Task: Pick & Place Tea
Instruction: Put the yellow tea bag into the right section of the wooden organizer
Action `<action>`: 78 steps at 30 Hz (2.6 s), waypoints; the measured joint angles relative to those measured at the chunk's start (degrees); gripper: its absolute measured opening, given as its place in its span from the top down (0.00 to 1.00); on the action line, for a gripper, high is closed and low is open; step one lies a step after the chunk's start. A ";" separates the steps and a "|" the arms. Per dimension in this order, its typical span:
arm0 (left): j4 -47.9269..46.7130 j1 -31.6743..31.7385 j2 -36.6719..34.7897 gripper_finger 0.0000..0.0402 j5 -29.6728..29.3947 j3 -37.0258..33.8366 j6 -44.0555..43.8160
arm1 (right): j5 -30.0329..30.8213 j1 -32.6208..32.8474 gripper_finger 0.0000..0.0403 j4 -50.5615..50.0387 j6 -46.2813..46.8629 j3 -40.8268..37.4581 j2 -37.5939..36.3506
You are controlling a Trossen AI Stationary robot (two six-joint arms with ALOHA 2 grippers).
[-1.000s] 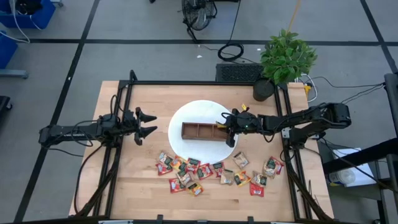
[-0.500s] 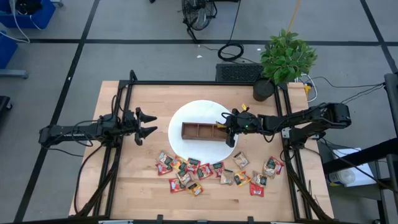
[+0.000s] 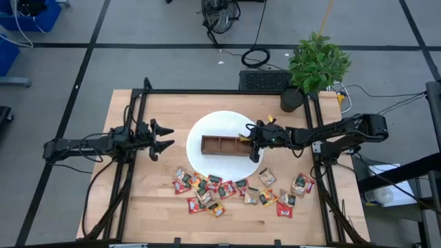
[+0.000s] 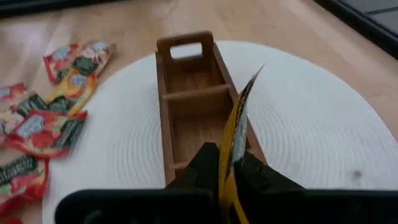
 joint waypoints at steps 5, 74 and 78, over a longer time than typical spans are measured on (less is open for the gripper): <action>0.11 0.01 0.00 0.37 -0.02 0.00 0.74 | 0.01 0.00 0.99 2.78 -0.36 0.03 4.05; -0.29 0.01 -0.02 0.37 0.00 0.02 0.72 | 9.33 13.00 0.51 -33.04 -11.57 15.47 4.46; -0.19 0.01 -0.02 0.37 0.00 0.02 0.71 | 10.81 12.96 0.50 -33.12 -11.56 15.47 6.29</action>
